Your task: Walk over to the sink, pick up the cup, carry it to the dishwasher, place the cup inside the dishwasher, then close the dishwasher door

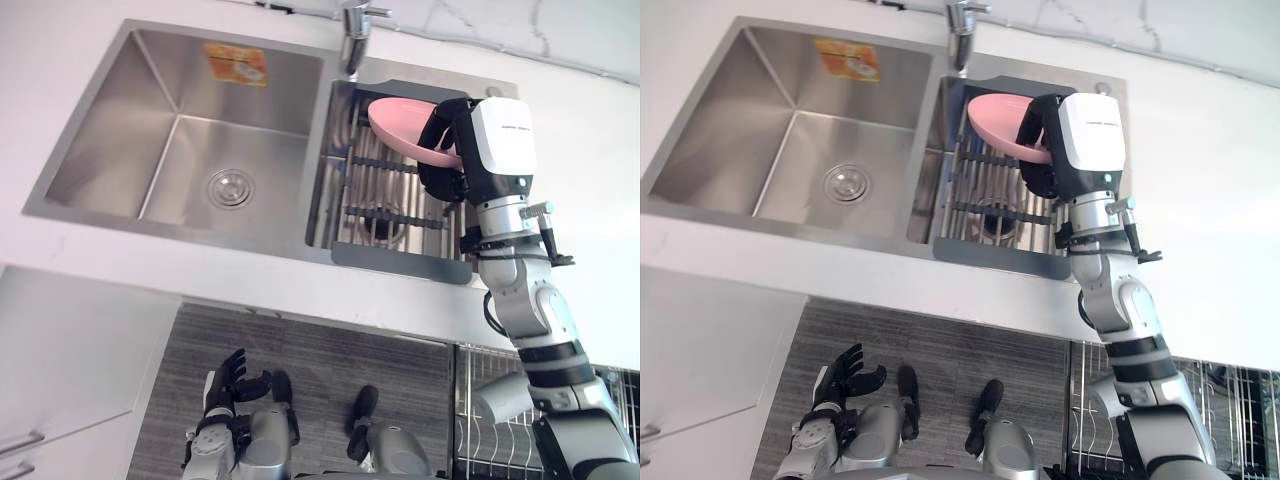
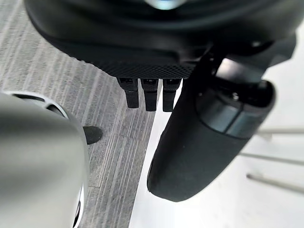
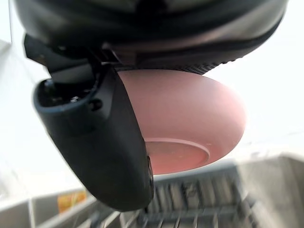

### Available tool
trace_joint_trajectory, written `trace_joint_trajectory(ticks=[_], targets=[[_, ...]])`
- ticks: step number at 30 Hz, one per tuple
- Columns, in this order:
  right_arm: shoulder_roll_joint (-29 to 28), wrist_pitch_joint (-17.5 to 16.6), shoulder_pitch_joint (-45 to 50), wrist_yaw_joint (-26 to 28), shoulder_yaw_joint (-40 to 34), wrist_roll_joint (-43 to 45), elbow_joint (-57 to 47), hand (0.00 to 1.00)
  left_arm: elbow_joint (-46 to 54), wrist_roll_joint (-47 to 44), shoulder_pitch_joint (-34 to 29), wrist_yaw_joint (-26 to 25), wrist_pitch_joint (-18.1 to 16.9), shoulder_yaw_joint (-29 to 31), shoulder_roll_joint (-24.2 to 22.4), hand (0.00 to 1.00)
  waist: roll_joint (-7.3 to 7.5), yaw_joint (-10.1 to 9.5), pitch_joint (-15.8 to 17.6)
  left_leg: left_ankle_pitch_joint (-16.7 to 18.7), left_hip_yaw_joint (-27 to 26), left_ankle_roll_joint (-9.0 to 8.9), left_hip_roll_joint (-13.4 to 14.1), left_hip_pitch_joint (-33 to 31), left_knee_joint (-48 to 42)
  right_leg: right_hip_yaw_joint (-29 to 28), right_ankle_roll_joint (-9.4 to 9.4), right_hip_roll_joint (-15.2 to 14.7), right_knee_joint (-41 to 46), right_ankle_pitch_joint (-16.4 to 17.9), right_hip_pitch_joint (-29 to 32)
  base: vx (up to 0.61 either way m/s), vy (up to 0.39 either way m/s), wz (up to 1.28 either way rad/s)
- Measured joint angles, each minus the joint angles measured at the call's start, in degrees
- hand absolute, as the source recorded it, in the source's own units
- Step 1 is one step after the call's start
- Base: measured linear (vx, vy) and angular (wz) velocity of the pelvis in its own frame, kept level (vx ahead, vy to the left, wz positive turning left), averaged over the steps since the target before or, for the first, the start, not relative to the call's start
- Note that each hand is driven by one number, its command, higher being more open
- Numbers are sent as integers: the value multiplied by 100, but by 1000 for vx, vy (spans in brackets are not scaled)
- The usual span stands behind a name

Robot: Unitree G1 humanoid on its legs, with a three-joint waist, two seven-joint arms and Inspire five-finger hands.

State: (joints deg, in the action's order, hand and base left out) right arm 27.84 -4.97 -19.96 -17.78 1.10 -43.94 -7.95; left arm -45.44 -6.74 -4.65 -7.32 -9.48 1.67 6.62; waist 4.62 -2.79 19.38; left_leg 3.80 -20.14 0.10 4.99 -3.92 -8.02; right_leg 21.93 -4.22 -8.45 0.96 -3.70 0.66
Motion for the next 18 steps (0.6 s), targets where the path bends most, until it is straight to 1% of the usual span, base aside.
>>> trace_joint_trajectory(ticks=[2, 4, 7, 8, 9, 10, 11, 12, 13, 14, 15, 16, 17, 18], targets=[[-118, -67, 430, -79, -244, 2, -365, 30, -46, 10, -33, 8, 2, -2, 36, 90, 72, 113, -47, 120, -253, -10, 31, 207, -16, -240, -2, 19, 1, -1, -57, 8, 34, -54], [-250, -101, 855, -156, -446, 3, -651, 30, -78, 10, -70, 8, 2, -5, 66, 90, 122, 174, -95, 222, -460, -16, 54, 324, -59, -459, -20, 32, 8, -13, -56, -19, 41, -62], [-441, -145, 1411, -250, -714, -4, -935, 30, -226, 25, -77, 13, 10, -64, 134, 90, 160, 351, -156, 374, -868, 16, 58, 462, -127, -862, -78, 34, 39, -55, 62, -61, 45, -77], [-517, -147, 1579, -289, -828, -7, -993, 30, -244, 98, -79, 13, 11, -71, 139, 90, 160, 393, -159, 429, -1055, 17, 54, 477, -152, -1064, -95, 33, 97, -70, 193, -95, 51, -88], [-568, -146, 1666, -298, -905, -11, -1022, 30, -245, 120, -78, 13, 11, -95, 149, 90, 160, 401, -160, 453, -1135, 24, 46, 477, -163, -1168, -110, 32, 126, -82, 269, -105, 55, -98], [-677, -126, 1824, -335, -1031, -17, -1039, 30, -250, 122, -75, 15, 11, -106, 158, 90, 161, 433, -160, 478, -1364, 48, 39, 460, -198, -1358, -124, 34, 147, -147, 423, -115, 44, -94], [-795, -73, 1973, -349, -1138, -19, -1039, 30, -267, 122, -70, 7, 13, -101, 159, 90, 161, 514, -160, 507, -1532, 89, 43, 423, -266, -1392, -118, 26, 147, -222, 547, -139, 34, -87], [-853, -39, 2056, -350, -1198, -22, -1039, 30, -294, 121, -50, 6, 14, -99, 157, 90, 161, 550, -160, 527, -1599, 121, 45, 401, -304, -1357, -115, 24, 146, -266, 598, -151, 13, -79], [-928, 72, 2199, -351, -1279, -21, -1027, 30, -410, 120, 39, 4, 19, -95, 164, 90, 151, 595, -165, 549, -1804, 162, 70, 371, -339, -1270, -62, 69, 93, -470, 729, -135, 0, -68], [-961, 103, 2274, -351, -1331, -21, -1023, 30, -460, 119, 87, 3, 30, -89, 149, 90, 140, 586, -174, 555, -1937, 191, 97, 362, -324, -1173, -42, 104, -49, -628, 753, -150, -10, -89], [-1027, 146, 2359, -354, -1404, -19, -1001, 30, -513, 118, 146, 4, 44, -65, 108, 90, 130, 595, -175, 573, -2161, 247, 143, 340, -315, -622, 183, -44, 602, -89, 977, -128, -2, -79], [-1068, 154, 2422, -355, -1453, 2, -909, 30, -509, 116, 138, 5, 45, -81, 106, 90, 137, 655, -180, 582, -2299, 263, 149, 398, -365, -15, 361, -339, 1551, 577, 1103, -107, 0, -67], [-1071, 148, 2460, -355, -1462, 2, -850, 30, -508, 115, 119, 6, 46, -87, 88, 90, 129, 675, -189, 586, -2343, 267, 158, 429, -395, 197, 365, -456, 1854, 777, 1082, -66, -23, -50], [-1074, 147, 2584, -355, -1492, 5, -770, 30, -490, 114, 88, 5, 44, -87, 62, 90, 111, 683, -235, 623, -2431, 242, 194, 448, -458, 473, 317, -575, 2127, 1045, 976, -31, -81, -37]])
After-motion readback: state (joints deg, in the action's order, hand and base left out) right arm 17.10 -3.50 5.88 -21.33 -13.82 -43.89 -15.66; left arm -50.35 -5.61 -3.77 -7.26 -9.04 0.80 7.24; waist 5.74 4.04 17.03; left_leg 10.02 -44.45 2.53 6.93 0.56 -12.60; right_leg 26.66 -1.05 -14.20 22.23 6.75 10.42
